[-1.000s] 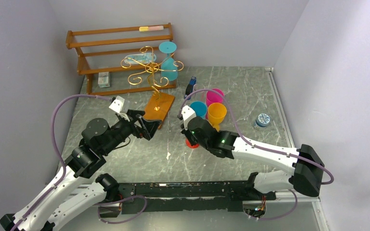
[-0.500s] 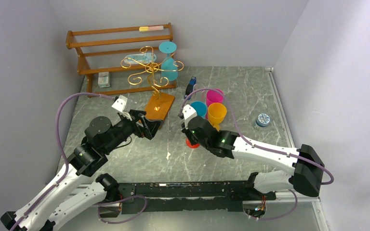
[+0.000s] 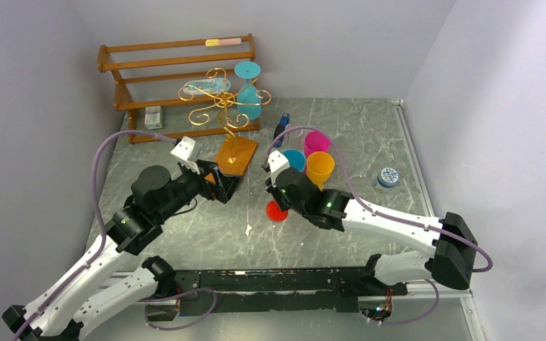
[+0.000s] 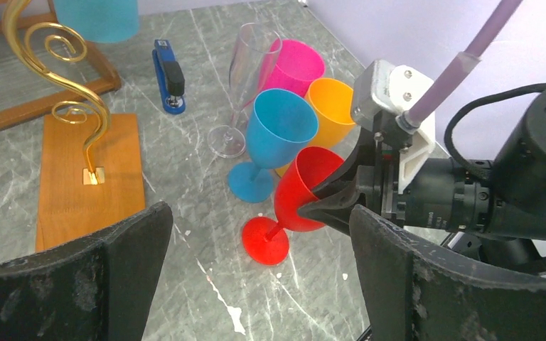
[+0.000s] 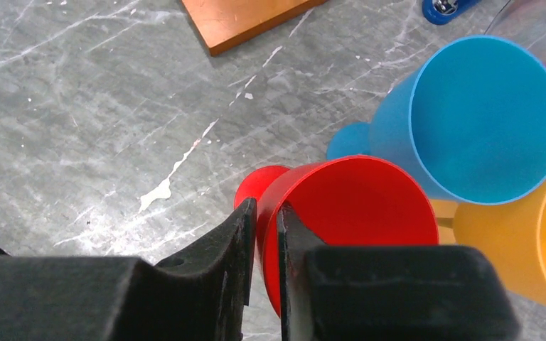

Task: Take the wine glass off the wine glass rack
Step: Place the wine glass at the center of the board.

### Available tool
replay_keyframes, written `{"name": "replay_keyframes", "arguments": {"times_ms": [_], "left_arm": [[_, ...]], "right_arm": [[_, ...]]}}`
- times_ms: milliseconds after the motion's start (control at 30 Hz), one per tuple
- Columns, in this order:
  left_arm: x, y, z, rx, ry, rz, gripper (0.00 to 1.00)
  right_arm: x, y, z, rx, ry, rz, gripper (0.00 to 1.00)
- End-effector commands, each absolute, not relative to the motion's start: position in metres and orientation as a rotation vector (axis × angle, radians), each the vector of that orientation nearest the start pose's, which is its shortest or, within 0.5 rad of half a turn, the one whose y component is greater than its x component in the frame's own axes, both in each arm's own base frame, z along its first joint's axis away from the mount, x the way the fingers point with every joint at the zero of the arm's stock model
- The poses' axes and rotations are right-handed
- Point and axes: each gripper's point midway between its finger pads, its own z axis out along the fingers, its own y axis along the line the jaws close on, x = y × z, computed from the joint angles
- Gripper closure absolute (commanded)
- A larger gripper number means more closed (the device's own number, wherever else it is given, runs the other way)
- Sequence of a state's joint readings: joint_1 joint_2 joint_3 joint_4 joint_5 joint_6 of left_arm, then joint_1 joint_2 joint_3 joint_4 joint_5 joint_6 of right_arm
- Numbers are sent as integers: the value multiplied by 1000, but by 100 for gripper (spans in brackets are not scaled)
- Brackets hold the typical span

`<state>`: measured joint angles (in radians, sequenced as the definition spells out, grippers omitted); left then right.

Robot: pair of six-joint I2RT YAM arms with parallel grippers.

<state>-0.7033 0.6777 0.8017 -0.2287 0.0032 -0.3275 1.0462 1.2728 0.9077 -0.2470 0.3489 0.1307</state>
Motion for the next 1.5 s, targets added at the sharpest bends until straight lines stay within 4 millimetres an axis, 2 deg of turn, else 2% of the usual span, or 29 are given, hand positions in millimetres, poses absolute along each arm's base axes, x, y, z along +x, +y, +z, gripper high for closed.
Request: {"name": "replay_keyframes", "arguments": {"times_ms": [0, 133, 300, 400, 667, 1067, 1333, 1467], "left_arm": [[216, -202, 309, 334, 1715, -765, 2], [217, -203, 306, 332, 1715, -767, 2], [217, -201, 307, 339, 1708, -760, 2], [215, -200, 309, 345, 1695, -757, 2], [213, -197, 312, 354, 1679, -750, 2], [212, -197, 317, 344, 1679, -759, 2], [215, -199, 318, 349, 1665, -757, 2], [215, -197, 321, 377, 1644, -731, 2]], "right_arm": [[240, 290, 178, -745, 1984, 279, 80], [240, 290, 178, -777, 1983, 269, 83], [239, 287, 174, -813, 1991, 237, 96], [237, 287, 174, -830, 1986, 243, 100], [232, 287, 172, -856, 1995, 265, 100], [227, 288, 189, -806, 1982, 377, 100], [231, 274, 170, -787, 2052, 350, 100], [229, 276, 161, -817, 2082, 362, 100]]}}
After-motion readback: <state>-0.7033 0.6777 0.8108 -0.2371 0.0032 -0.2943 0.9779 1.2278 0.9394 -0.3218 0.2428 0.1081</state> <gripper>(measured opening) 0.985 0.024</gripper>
